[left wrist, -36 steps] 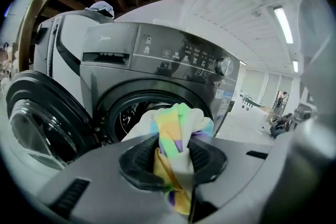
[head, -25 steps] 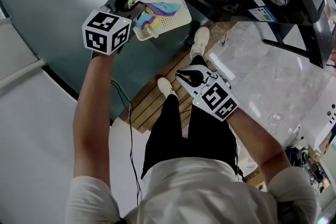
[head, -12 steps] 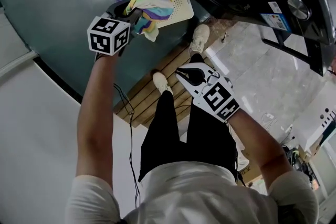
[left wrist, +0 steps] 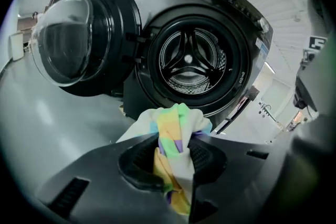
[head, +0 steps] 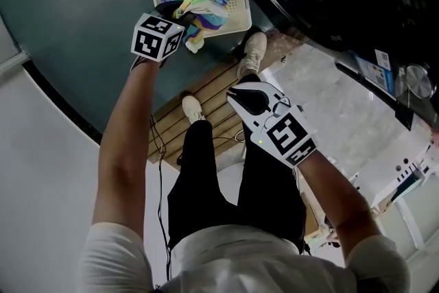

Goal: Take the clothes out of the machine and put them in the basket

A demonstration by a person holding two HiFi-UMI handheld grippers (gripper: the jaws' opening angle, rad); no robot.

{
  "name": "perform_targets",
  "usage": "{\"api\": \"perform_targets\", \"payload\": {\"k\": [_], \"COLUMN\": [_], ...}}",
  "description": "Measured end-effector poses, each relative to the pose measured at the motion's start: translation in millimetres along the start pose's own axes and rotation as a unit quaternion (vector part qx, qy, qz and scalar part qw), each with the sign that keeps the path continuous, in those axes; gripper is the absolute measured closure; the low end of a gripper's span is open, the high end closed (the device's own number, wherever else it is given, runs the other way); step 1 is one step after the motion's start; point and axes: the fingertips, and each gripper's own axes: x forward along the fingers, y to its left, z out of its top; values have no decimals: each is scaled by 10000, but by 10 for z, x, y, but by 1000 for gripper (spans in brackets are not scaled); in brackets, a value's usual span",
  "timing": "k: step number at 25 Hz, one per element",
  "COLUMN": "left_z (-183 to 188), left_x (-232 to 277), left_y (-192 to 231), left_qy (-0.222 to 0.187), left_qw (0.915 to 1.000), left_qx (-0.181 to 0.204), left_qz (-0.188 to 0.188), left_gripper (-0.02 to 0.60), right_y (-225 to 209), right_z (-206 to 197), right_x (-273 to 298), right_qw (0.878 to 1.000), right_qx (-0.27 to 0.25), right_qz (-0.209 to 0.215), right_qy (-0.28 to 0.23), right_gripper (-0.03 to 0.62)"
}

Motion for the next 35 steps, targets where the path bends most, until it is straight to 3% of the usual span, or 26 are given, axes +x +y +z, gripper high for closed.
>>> {"api": "perform_targets", "payload": {"k": [8,14,19,28,35], "left_z": [-586,-1056,-1389,-1244,-932], "left_x": [764,1034,1143,747,90], "left_y": [467,724,885,509,86], "left_qy": [533,1060,1500,1238,1032], "left_qw": [9981,9921,9842,9863,9900], "left_qx": [-227,-339,-515,-812,-741], "left_qz": [218,570,784,728,610], "left_gripper": [491,457,362,362,364], "right_y": [-519,-769,-832,-773,-407], "right_z": [-68,-132,-146,-45,168], "right_x": [198,333,392,237,2], "right_qw": [9987,9984,9984,9995,9995], "right_qx": [-250,-321,-198,-216,-233], "right_qz": [188,187,128,-42,-196], "right_qy": [414,431,522,234,12], "right_gripper": [571,572,572,572,572]}}
